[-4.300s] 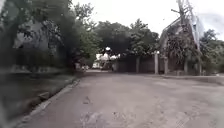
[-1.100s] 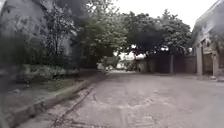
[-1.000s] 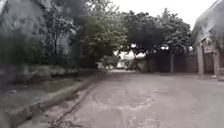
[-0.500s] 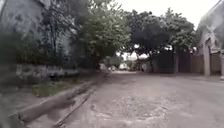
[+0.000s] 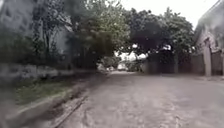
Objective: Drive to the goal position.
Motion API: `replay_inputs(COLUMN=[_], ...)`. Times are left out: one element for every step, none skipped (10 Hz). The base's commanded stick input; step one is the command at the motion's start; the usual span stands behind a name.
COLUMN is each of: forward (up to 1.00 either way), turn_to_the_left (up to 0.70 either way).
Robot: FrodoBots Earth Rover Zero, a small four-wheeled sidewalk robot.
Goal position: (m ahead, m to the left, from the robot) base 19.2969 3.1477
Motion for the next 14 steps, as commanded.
replay_inputs(forward=[0.7,0.7,0.7,0.7,0.7,0.7,0.7,0.7,0.7,0.7,0.7,0.7,0.7,0.7], turn_to_the_left=[0.0,-0.01,-0.05,-0.17,-0.32,-0.32,-0.32,-0.32,-0.32,-0.33,0.0,0.0,0.0,-0.02])
